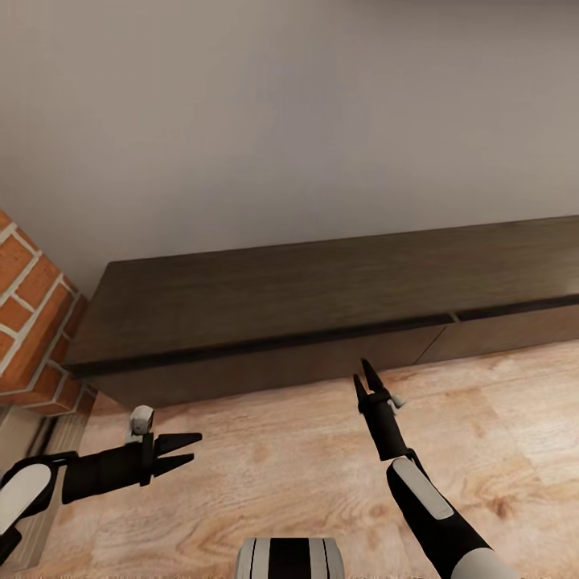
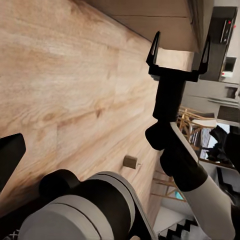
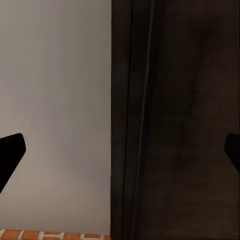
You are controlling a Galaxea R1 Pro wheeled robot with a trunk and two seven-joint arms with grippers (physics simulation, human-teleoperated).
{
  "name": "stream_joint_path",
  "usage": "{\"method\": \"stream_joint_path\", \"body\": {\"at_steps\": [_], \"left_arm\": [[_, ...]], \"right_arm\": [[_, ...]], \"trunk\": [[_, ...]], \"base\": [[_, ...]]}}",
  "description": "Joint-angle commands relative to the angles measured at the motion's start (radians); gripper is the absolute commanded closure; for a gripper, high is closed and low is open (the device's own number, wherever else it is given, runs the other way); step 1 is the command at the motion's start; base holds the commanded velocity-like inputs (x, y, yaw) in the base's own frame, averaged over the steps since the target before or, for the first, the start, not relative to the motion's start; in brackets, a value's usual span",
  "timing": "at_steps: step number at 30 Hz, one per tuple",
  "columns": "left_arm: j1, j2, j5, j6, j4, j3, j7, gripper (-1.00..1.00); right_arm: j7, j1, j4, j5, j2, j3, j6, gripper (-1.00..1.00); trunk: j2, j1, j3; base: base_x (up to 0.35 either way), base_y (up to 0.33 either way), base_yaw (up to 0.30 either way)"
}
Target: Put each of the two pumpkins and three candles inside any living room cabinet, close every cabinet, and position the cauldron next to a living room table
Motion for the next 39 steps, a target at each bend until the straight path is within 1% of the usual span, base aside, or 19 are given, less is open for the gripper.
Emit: {"method": "stream_joint_path", "body": {"at_steps": [1, 2, 4, 6, 10, 13, 23, 25, 27, 30, 31, 32, 34, 35, 39], "left_arm": [[-0.001, 0.001, -0.007, 0.001, 0.0, -0.003, -0.009, -1.0], [-0.001, 0.001, -0.007, 0.001, 0.0, -0.006, -0.009, -1.0], [-0.001, 0.001, -0.007, 0.001, 0.0, -0.011, -0.01, -1.0], [0.0, 0.0, -0.006, 0.001, 0.0, -0.013, -0.014, -1.0], [-0.001, 0.001, -0.006, 0.001, 0.001, -0.015, -0.05, -1.0], [-0.001, 0.002, -0.007, 0.001, 0.004, -0.015, -0.063, -1.0], [-0.001, 0.002, -0.006, 0.001, 0.003, -0.017, -0.068, -1.0], [-0.001, 0.002, 0.0, 0.001, 0.003, -0.021, -0.075, -1.0], [-0.001, 0.002, 0.001, 0.002, 0.003, -0.038, -0.12, -1.0], [-0.001, 0.008, -0.007, 0.001, 0.004, -0.078, -0.252, -1.0], [-0.001, 0.01, -0.015, 0.0, 0.008, -0.085, -0.293, -1.0], [-0.001, 0.011, -0.031, 0.0, 0.011, -0.089, -0.323, -1.0], [-0.001, 0.012, -0.063, 0.001, 0.014, -0.091, -0.356, -1.0], [-0.001, 0.012, -0.072, 0.001, 0.015, -0.091, -0.364, -1.0], [0.0, 0.011, -0.09, 0.0, 0.016, -0.091, -0.377, -1.0]], "right_arm": [[0.004, -0.001, 0.0, -0.009, -0.001, 0.006, -0.005, -1.0], [0.004, -0.001, 0.0, -0.008, -0.001, 0.007, -0.005, -1.0], [0.005, -0.001, -0.001, -0.006, -0.001, 0.008, -0.004, -1.0], [0.005, -0.001, -0.001, -0.004, -0.001, 0.009, -0.004, -1.0], [0.005, -0.001, -0.001, -0.002, -0.001, 0.009, -0.004, -1.0], [0.005, -0.001, -0.001, -0.001, -0.001, 0.01, -0.004, -1.0], [0.005, -0.001, -0.001, -0.001, 0.0, 0.01, -0.004, -1.0], [0.005, -0.001, -0.001, -0.001, -0.001, 0.01, -0.004, -1.0], [0.005, -0.001, -0.001, -0.001, -0.001, 0.009, -0.004, -1.0], [0.005, -0.001, -0.001, -0.001, -0.001, 0.01, -0.005, -1.0], [0.005, -0.001, -0.001, -0.001, -0.001, 0.011, -0.005, -1.0], [0.005, -0.001, -0.001, -0.001, -0.001, 0.011, -0.005, -1.0], [0.005, -0.001, -0.001, -0.001, 0.0, 0.011, -0.005, -1.0], [0.005, -0.001, -0.001, -0.001, 0.0, 0.011, -0.005, -1.0], [0.005, -0.001, -0.001, -0.001, 0.0, 0.011, -0.005, -1.0]], "trunk": [[-0.001, 0.0, -0.005], [-0.001, 0.0, -0.005], [-0.001, 0.001, -0.012], [-0.001, 0.001, -0.012], [-0.001, 0.001, -0.012], [-0.001, 0.001, -0.012], [-0.001, 0.001, -0.012], [-0.001, 0.001, -0.012], [-0.001, 0.001, -0.012], [-0.001, 0.001, -0.012], [-0.001, 0.001, -0.012], [-0.001, 0.001, -0.012], [-0.001, 0.001, -0.012], [-0.001, 0.001, -0.012], [-0.001, 0.001, -0.012]], "base": [[0.0, 0.0, 0.0], [0.0, 0.0, 0.0], [0.0, 0.0, 0.0], [0.0, 0.0, 0.0], [0.0, 0.0, 0.0], [0.04, 0.013, 0.0], [0.079, 0.02, 0.0], [0.029, 0.001, 0.0], [0.012, 0.0, 0.0], [0.004, 0.0, 0.0], [0.002, 0.0, 0.0], [0.0, 0.0, 0.0], [0.0, 0.0, 0.0], [0.0, 0.0, 0.0], [0.084, 0.0, 0.0]]}}
